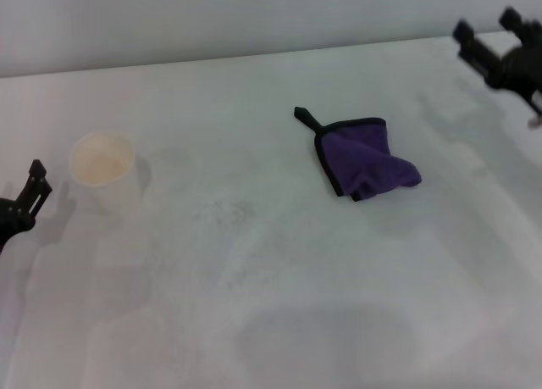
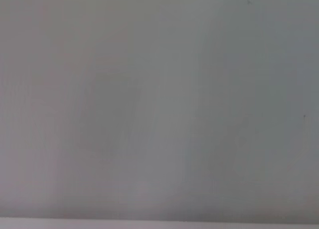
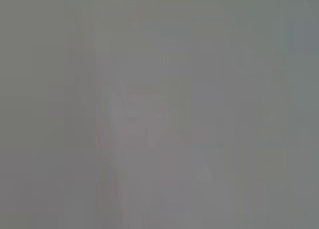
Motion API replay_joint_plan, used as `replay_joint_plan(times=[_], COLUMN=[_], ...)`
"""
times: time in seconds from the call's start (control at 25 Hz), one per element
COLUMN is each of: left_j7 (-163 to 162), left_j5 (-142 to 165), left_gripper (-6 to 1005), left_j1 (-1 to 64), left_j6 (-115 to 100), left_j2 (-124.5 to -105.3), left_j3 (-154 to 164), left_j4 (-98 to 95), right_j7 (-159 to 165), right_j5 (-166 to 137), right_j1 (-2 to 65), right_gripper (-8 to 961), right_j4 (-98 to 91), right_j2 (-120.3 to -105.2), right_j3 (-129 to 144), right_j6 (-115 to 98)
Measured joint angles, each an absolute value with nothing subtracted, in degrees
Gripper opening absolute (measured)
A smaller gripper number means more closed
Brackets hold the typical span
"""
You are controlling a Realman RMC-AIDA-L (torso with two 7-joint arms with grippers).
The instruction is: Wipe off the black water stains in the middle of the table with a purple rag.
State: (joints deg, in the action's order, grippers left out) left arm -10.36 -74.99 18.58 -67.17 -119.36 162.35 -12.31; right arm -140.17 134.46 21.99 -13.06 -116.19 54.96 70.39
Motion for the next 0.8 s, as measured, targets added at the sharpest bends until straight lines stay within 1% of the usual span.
replay_joint_plan(times=[0.12,0.24,0.8], left_j7=[-11.0,-12.5,-14.0], left_j5=[-75.8,-77.9,-82.0], left_gripper=[873,872,872], left_j1=[19.0,19.1,19.0], left_j6=[-67.1,-67.1,-66.0], left_j2=[-119.36,-119.24,-119.18], left_j3=[162.3,162.3,162.2], left_j4=[-12.3,-12.3,-12.2], right_j7=[-152.1,-156.4,-156.3], right_j5=[139.2,141.1,141.3], right_j1=[23.1,24.1,24.2], right_gripper=[870,870,870], right_j4=[-6.1,-2.4,-0.4], right_j2=[-116.20,-116.20,-116.19], right_j3=[54.8,53.7,52.7], right_j6=[70.6,69.3,68.2])
